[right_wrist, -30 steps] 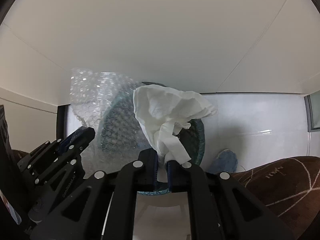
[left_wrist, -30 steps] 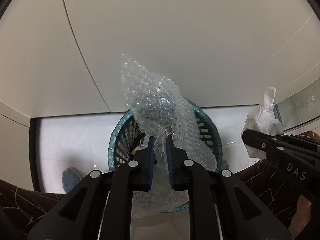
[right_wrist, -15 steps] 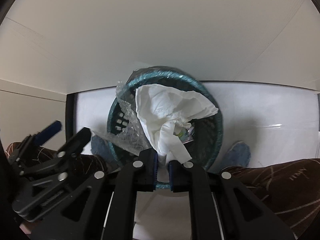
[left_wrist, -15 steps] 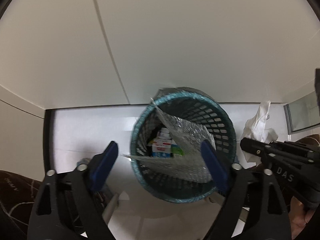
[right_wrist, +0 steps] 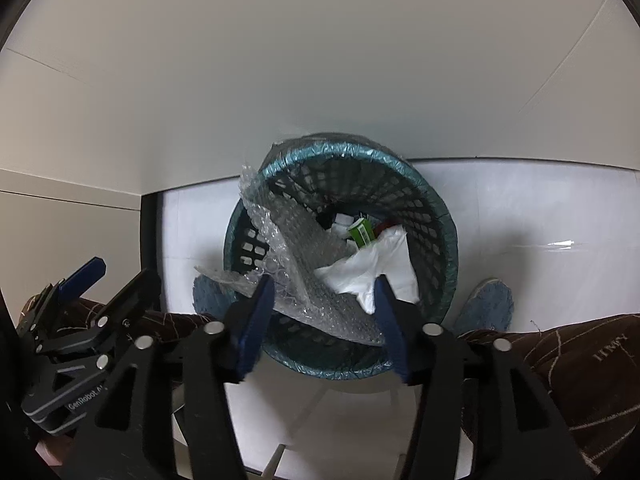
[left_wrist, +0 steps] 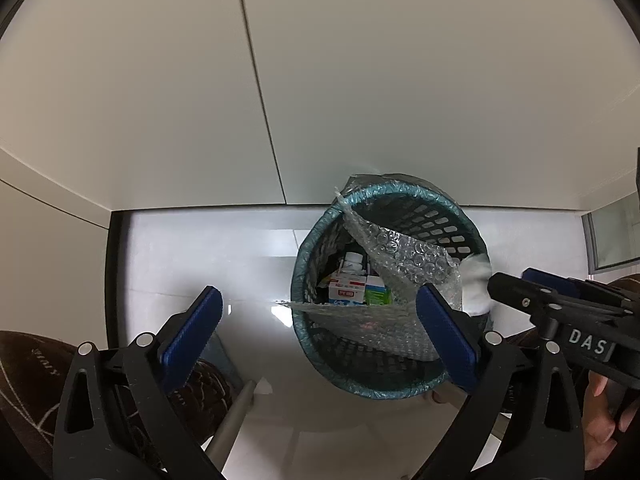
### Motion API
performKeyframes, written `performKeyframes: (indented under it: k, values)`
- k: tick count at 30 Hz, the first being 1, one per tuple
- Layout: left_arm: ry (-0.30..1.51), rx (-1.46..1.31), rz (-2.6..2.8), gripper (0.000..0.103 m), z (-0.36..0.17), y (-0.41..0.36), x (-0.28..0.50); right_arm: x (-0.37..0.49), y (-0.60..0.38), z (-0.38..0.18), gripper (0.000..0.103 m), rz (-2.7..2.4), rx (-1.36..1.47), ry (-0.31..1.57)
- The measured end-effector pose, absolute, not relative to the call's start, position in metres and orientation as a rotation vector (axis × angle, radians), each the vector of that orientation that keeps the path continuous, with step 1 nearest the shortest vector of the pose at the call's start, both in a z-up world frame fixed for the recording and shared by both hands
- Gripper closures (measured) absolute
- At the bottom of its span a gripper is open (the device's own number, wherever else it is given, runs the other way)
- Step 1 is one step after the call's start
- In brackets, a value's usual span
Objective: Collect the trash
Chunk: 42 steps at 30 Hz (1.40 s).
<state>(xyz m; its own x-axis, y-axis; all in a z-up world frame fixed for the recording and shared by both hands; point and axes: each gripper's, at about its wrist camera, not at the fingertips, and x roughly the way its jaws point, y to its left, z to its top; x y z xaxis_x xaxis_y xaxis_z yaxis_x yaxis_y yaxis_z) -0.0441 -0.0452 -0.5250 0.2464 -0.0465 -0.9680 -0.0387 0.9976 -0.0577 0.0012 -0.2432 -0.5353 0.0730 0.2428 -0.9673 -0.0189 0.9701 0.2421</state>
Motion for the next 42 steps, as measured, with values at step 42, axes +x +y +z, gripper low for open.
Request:
performKeyframes:
  k: [42]
  values:
    - [1.361,-0.121,-0.068,0.006,-0.502,-0.031,-0.085,-0.049,-0.235,-0.481,0.011,0.021,-0.018,1.397]
